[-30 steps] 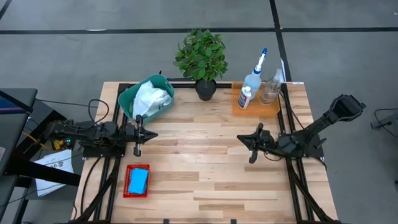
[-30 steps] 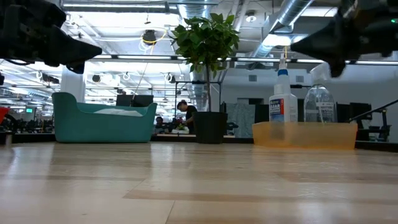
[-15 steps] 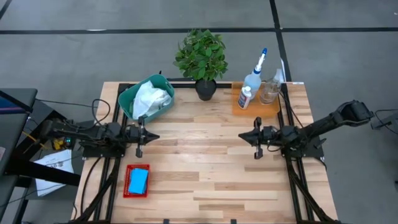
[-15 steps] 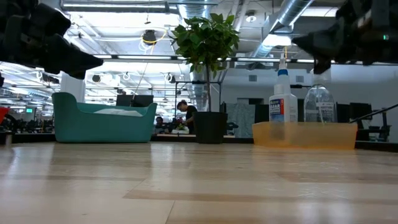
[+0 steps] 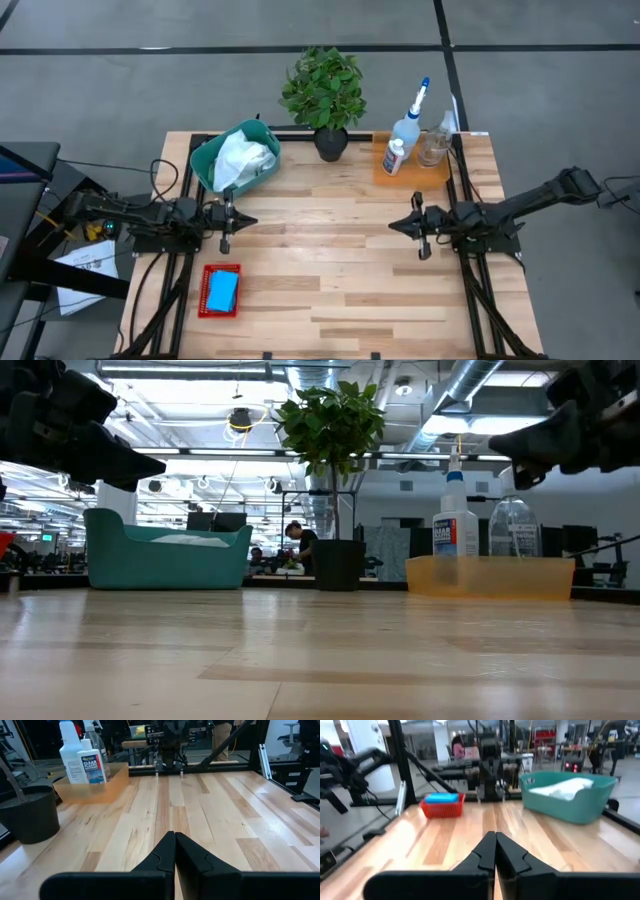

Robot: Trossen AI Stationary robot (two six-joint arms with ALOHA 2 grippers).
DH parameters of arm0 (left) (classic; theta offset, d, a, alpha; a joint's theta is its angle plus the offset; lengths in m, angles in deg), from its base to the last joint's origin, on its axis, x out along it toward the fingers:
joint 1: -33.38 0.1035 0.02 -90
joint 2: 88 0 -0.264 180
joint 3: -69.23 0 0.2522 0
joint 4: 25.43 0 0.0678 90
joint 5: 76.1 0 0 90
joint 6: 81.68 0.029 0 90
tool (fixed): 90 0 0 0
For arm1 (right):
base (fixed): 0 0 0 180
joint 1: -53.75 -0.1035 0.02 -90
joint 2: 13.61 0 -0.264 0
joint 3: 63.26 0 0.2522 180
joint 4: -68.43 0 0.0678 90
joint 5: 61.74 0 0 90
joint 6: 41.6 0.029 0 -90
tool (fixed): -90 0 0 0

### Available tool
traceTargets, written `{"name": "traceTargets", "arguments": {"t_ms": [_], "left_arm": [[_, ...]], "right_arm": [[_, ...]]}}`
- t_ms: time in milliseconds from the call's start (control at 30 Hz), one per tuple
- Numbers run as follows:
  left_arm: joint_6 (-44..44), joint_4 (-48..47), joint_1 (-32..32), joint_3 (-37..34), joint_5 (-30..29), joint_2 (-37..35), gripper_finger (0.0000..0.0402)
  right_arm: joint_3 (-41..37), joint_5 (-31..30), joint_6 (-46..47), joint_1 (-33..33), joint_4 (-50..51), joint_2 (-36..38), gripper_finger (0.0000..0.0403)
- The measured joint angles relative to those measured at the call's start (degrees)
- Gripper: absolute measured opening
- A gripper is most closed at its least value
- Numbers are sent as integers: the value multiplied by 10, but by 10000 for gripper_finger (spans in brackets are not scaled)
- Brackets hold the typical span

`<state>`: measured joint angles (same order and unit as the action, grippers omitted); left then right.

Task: Pick & Place Kitchen Items
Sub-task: Return to Home Position

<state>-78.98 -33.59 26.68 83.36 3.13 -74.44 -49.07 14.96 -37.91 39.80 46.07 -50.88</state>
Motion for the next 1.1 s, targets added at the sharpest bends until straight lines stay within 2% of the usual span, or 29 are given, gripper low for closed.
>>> {"name": "traceTargets", "arguments": {"t_ms": [300, 700, 767, 967, 1100], "left_arm": [[0, 1, 0, 0, -2, 2, 8], [0, 0, 0, 0, -1, 2, 8], [0, 0, 0, 0, -1, 2, 8], [0, 8, 0, 0, 0, 3, 8], [0, 9, 0, 0, 0, 5, 8]], "right_arm": [[0, 4, -21, -11, 136, 144, 0], [0, 30, -40, 29, 337, 364, 0], [2, 48, -51, 37, 345, 371, 0], [7, 46, -72, 64, 359, 357, 0], [7, 39, -35, 87, 359, 358, 0]]}}
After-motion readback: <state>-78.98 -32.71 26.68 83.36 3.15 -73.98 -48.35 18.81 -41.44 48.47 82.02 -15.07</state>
